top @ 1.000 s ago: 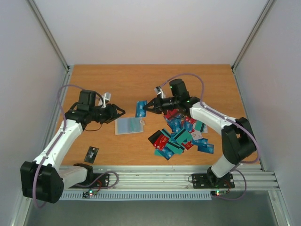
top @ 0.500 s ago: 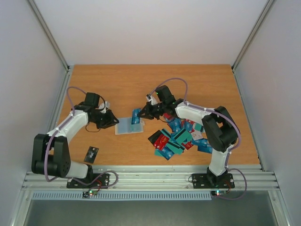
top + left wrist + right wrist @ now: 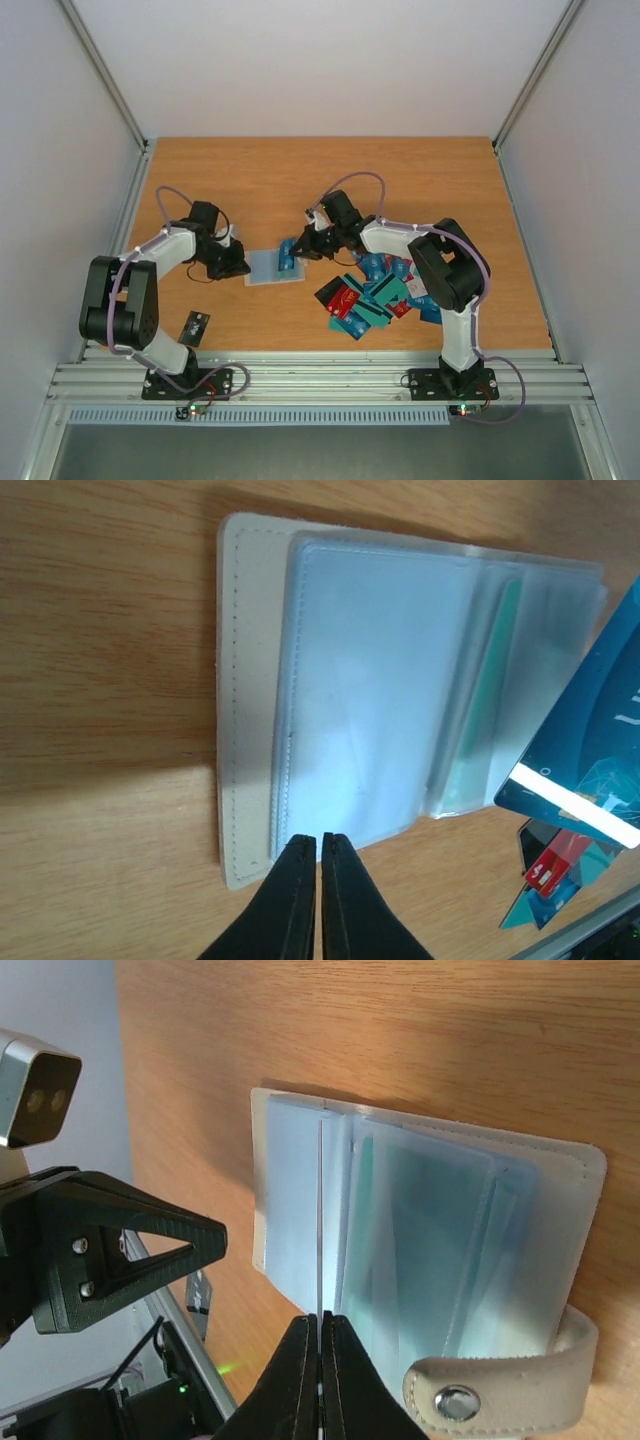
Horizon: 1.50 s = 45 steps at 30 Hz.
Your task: Put the credit cards into the card holder
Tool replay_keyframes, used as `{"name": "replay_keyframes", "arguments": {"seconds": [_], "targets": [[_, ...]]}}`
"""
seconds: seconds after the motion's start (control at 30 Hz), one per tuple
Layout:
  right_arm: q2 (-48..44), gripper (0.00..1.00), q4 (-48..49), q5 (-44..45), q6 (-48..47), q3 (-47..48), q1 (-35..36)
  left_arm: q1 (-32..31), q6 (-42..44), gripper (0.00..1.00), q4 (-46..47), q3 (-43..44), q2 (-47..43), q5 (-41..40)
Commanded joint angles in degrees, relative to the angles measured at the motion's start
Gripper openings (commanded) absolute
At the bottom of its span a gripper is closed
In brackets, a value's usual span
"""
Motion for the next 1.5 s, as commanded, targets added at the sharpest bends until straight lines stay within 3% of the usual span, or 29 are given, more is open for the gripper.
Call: {"name": "replay_keyframes", "arguments": {"seconds": [0.0, 0.53, 1.47], "targets": [[1.34, 0.01, 3.43, 1.35, -1.63, 1.73, 1.03, 0.29, 2.67, 0.05, 0.32, 1.80, 2.15, -0.62], [5.45, 0.01, 4.97, 0.75, -2.67, 4.03, 1.90, 0.29, 5.89, 0.02, -2.03, 3.58, 7.50, -0.52], [7.50, 0.01, 9.81, -2.48, 2.58, 1.88, 2.63, 0.29, 6.17, 0.00, -2.17, 2.75, 8.92, 0.44]]}}
